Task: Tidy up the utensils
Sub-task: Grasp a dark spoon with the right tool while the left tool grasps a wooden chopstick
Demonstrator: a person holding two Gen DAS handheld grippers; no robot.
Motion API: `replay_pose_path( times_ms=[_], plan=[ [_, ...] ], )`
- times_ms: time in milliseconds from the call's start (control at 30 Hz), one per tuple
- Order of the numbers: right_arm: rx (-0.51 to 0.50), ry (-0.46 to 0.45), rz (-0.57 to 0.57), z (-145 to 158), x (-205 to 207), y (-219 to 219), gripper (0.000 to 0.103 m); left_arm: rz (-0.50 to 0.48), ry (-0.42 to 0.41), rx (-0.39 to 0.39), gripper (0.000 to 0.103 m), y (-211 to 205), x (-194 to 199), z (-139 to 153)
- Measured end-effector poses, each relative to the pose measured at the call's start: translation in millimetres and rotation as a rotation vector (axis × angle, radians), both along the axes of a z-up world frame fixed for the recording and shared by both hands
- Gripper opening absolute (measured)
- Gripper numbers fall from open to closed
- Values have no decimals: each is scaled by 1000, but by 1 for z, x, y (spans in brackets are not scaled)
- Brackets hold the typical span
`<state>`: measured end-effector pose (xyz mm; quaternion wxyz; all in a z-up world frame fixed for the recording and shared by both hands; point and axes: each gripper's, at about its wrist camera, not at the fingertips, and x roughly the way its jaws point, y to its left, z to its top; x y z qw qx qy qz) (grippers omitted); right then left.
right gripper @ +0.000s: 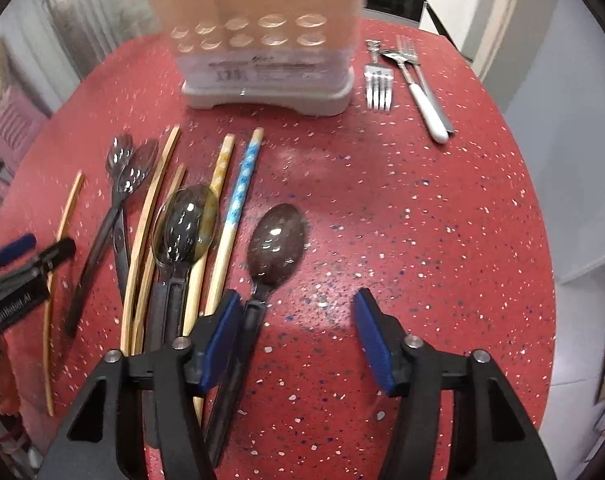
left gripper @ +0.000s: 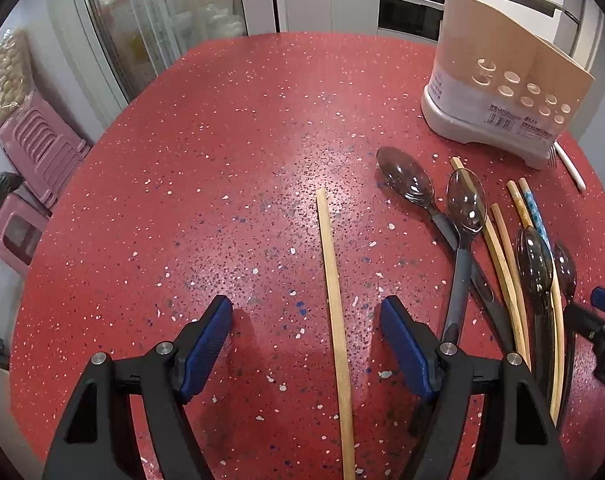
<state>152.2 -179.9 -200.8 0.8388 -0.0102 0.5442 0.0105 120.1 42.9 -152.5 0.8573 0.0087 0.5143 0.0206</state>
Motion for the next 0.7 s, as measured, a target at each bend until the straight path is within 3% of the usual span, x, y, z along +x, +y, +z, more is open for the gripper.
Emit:
replay_pose_path(
  times_ms=[100, 167, 200, 233, 267, 400, 433, 600, 700],
  plan=[
    [-2, 0, 28, -1, 0, 6, 46, -21, 11, -30, 81, -1, 8, -1],
    [1, 3, 34, 3, -2, 2, 27, -46, 17, -40, 72, -4, 10, 0],
    [10, 7, 36, 4, -3, 0, 20, -68, 17, -47, 61, -8, 11, 1],
    [13, 9, 33, 5, -3, -2, 13, -87, 16, -49, 41, -11, 9, 3],
    [35, 11, 31, 4, -3, -5, 13, -101, 15, -37, 29, -15, 11, 3],
    [114, 7, 21, 9, -8, -22, 10, -108, 9, -76, 28, -19, 14, 3],
    [144, -6, 17, 11, -11, -26, 0, -103, 1, -93, 28, -18, 13, 4],
    [234, -65, 20, 24, -20, -39, 0, -92, -94, -163, 28, -10, -3, 20],
    [239, -45, 8, 25, -18, -47, 0, -95, -140, -173, 28, -10, -11, 35]
  ],
)
